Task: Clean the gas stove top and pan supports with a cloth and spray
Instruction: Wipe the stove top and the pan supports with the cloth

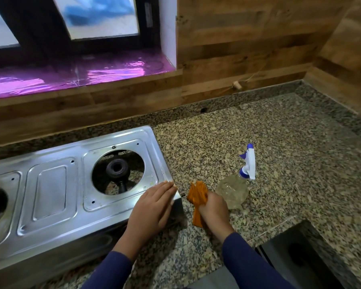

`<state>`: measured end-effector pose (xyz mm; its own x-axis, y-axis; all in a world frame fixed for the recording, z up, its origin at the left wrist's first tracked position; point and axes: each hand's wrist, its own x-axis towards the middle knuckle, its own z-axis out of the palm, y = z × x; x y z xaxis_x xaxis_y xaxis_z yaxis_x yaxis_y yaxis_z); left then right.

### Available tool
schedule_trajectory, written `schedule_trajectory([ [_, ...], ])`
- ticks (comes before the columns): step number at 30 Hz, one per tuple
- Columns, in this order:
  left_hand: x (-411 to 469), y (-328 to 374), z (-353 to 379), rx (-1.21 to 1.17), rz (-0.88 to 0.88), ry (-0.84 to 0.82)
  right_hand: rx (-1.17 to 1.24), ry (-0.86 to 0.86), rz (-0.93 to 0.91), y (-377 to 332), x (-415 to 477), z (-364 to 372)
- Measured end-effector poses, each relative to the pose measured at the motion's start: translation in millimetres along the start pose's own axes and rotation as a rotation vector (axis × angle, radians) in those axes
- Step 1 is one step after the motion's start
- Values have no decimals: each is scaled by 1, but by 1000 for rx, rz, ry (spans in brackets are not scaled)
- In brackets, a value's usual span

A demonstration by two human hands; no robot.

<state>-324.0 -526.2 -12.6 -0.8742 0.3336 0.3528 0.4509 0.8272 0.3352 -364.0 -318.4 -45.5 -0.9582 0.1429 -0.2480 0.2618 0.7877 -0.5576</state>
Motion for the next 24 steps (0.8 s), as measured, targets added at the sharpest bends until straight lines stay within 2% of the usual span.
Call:
schedule_trajectory([
  [4, 1, 2, -3, -32, -30, -11, 230, -39, 150, -5, -10, -27],
  [8, 7, 6, -11, -175, -125, -24, 478, -60, 220, -20, -18, -59],
  [12, 15, 15, -27, -326, -253, -107, 631, -247, 136, -50, -35, -98],
  [16, 32, 27, -49, -669, -375, -193, 593, -392, -56, -76, -43, -134],
  [19, 45, 31, -62, -894, -386, -275, 657, -501, -136, -89, -47, -152],
  [21, 50, 33, -70, -1028, -376, -321, 761, -552, -141, -91, -43, -157],
  [24, 52, 35, -83, -1214, -478, -262, 1064, -581, 0, -81, -31, -151],
])
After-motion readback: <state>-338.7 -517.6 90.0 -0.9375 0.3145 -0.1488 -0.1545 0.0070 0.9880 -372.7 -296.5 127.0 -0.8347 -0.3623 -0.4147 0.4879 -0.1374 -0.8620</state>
